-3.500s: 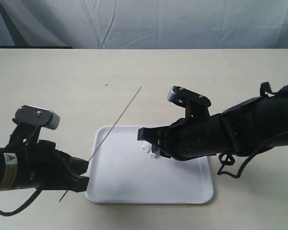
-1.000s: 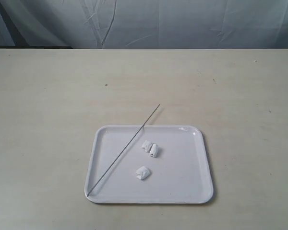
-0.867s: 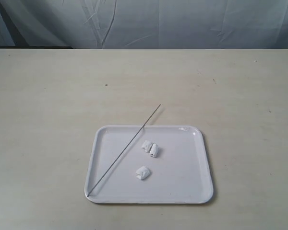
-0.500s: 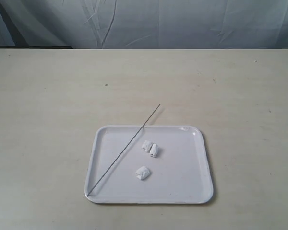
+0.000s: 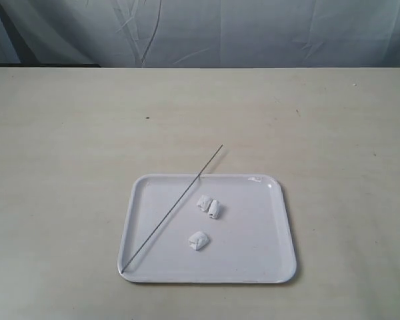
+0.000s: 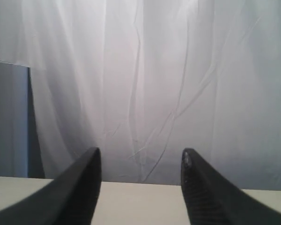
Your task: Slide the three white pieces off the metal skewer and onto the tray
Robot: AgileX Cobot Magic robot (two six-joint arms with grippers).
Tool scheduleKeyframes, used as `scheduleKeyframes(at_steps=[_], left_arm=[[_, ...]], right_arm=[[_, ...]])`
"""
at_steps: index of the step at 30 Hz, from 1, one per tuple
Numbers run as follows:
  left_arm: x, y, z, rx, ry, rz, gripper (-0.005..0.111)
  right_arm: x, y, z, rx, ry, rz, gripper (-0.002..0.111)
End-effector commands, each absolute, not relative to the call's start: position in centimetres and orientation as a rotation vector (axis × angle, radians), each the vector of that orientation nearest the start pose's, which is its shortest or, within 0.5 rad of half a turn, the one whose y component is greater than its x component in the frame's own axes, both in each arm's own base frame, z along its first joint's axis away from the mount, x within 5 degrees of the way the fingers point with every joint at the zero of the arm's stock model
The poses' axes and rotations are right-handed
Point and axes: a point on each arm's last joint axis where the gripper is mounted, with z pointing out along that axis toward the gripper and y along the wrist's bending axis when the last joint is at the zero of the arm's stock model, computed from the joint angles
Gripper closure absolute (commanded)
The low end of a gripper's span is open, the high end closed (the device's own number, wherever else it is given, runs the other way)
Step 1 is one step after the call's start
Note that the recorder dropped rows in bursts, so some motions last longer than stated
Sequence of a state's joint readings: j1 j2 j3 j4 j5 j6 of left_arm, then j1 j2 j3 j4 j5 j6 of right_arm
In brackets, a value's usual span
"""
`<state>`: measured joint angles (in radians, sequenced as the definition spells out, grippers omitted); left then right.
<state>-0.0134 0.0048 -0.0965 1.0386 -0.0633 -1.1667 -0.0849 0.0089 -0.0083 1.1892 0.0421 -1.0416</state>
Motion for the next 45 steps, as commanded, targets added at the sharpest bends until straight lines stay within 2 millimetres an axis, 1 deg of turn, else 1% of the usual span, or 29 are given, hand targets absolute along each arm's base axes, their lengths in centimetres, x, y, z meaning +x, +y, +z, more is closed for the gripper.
scheduleKeyframes(at_steps=[1, 4, 6, 8, 12, 14, 16, 18, 19, 21, 24, 28, 30, 31, 33, 35, 40, 45], left_arm=[[5.0, 0.0, 24.4, -0.055, 1.392, -0.084, 0.056], [5.1, 0.3, 23.9, -0.087, 1.439, -0.053, 0.057], [5.1, 0.4, 23.7, -0.092, 1.467, -0.04, 0.061], [5.1, 0.4, 23.5, -0.09, 1.491, -0.031, 0.069], [5.2, 0.4, 22.7, -0.067, 1.573, -0.007, 0.09], [5.3, 0.2, 22.2, -0.031, 1.586, 0.0, 0.099], [5.4, 0.1, 21.4, -0.031, 1.596, -0.018, 0.107], [5.6, 0.1, 20.4, -0.035, 1.604, -0.028, 0.107], [5.6, 0.1, 20.3, -0.033, 1.595, -0.03, 0.107], [5.6, 0.0, 20.6, -0.04, 1.562, -0.045, 0.107], [5.6, 0.0, 20.3, -0.064, 1.595, -0.071, 0.107], [5.6, -0.2, 20.0, -0.028, 1.631, -0.069, 0.107], [5.6, -0.3, 19.6, -0.016, 1.67, -0.065, 0.107], [5.6, -0.3, 19.4, -0.012, 1.696, -0.066, 0.107], [5.5, -0.3, 19.2, -0.002, 1.722, -0.056, 0.107], [5.5, -0.3, 19.1, -0.017, 1.724, -0.066, 0.107], [5.5, -0.3, 19.1, -0.031, 1.724, -0.073, 0.107], [5.5, -0.2, 19.1, -0.026, 1.729, -0.065, 0.107]], right_arm=[[5.7, -0.3, 21.1, 0.118, 1.513, -0.01, 0.07], [5.7, -0.7, 21.2, 0.127, 1.495, -0.068, 0.07], [5.7, -0.8, 21.3, 0.122, 1.493, -0.082, 0.07], [5.7, -0.7, 21.2, 0.115, 1.496, -0.082, 0.07], [5.8, -0.4, 21.1, 0.091, 1.514, -0.058, 0.07], [5.8, -0.2, 21.0, 0.071, 1.529, -0.039, 0.07], [5.8, 0.1, 20.8, 0.046, 1.547, -0.015, 0.07], [5.8, 0.3, 20.6, 0.011, 1.567, -0.003, 0.07], [5.8, 0.5, 20.5, -0.006, 1.576, -0.001, 0.07], [5.8, 0.6, 20.4, -0.04, 1.59, -0.01, 0.07], [5.8, 0.6, 20.3, -0.06, 1.596, -0.023, 0.07], [5.8, 0.6, 20.1, -0.083, 1.625, -0.044, 0.07], [5.8, 0.3, 19.6, -0.033, 1.677, -0.051, 0.07], [5.7, 0.1, 19.4, 0.044, 1.696, -0.017, 0.07], [5.6, -0.4, 19.1, 0.13, 1.732, -0.027, 0.07], [5.6, -0.7, 19.0, 0.139, 1.746, -0.07, 0.07], [5.5, -0.7, 18.7, 0.112, 1.775, -0.09, 0.07], [5.6, 0.1, 18.7, -0.026, 1.781, 0.016, 0.07]])
